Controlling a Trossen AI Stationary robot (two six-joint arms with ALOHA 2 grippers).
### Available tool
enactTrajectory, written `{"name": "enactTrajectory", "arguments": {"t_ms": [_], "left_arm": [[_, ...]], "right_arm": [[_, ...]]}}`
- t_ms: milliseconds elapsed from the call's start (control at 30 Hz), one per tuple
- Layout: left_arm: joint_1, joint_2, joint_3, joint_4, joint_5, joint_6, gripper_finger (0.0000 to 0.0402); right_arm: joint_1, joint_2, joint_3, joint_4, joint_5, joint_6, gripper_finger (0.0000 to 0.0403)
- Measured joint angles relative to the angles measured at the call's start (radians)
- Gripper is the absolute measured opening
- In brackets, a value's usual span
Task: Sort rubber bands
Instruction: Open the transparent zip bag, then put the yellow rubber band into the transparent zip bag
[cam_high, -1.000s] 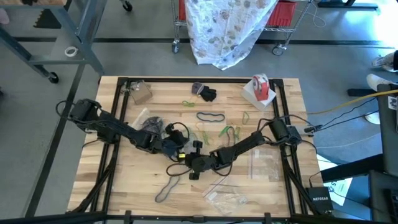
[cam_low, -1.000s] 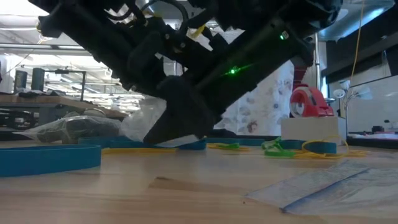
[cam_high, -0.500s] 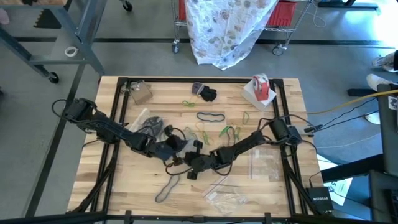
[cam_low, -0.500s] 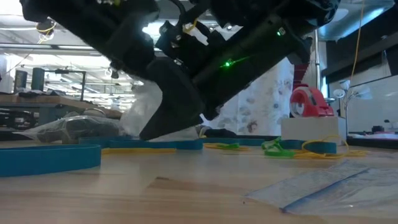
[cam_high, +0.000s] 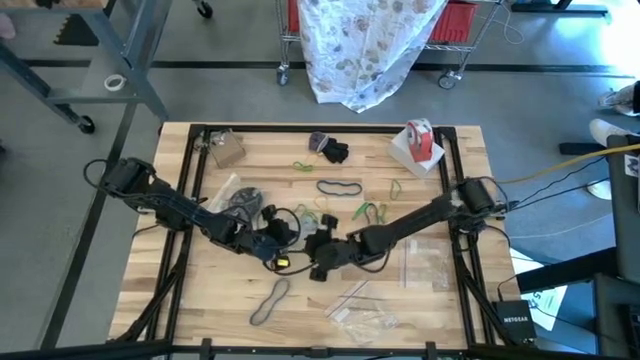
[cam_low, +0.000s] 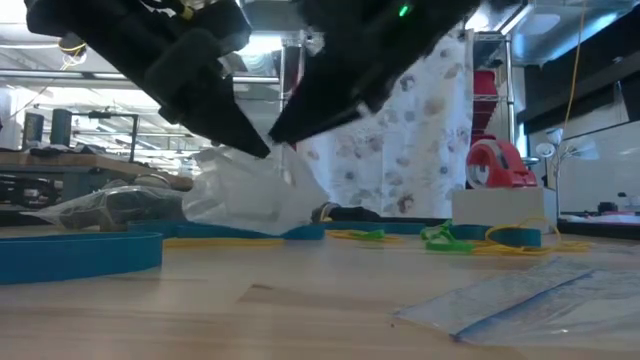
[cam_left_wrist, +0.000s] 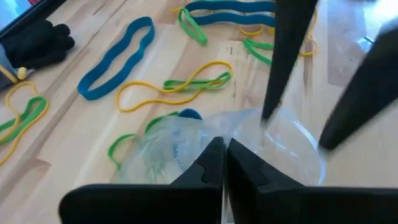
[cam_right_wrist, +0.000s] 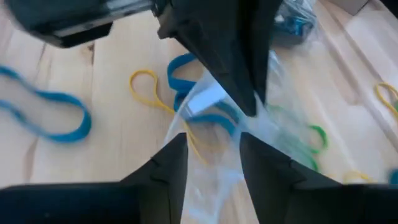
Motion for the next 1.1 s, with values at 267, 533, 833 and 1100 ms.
{"name": "enactTrajectory", "arguments": {"t_ms": [267, 533, 833, 1100], "left_arm": [[0.0, 0.0, 0.0, 0.002, 0.001, -0.002, 0.0001], [0.0, 0.0, 0.0, 0.003, 0.001, -0.002, 0.0001], [0.0, 0.0, 0.0, 0.004, 0.001, -0.002, 0.0001], [0.001, 0.0, 0.0, 0.004, 0.002, -0.002, 0.0001]], "right_arm": [[0.064, -0.2, 0.0, -0.407, -0.03, 0.041, 0.0145], [0.1, -0.278, -0.138, -0.629, -0.088, 0.291, 0.0145], [0.097, -0.282, -0.339, -0.498, -0.158, 0.377, 0.0145], [0.082, -0.273, -0.394, -0.423, -0.124, 0.371, 0.0118]]}}
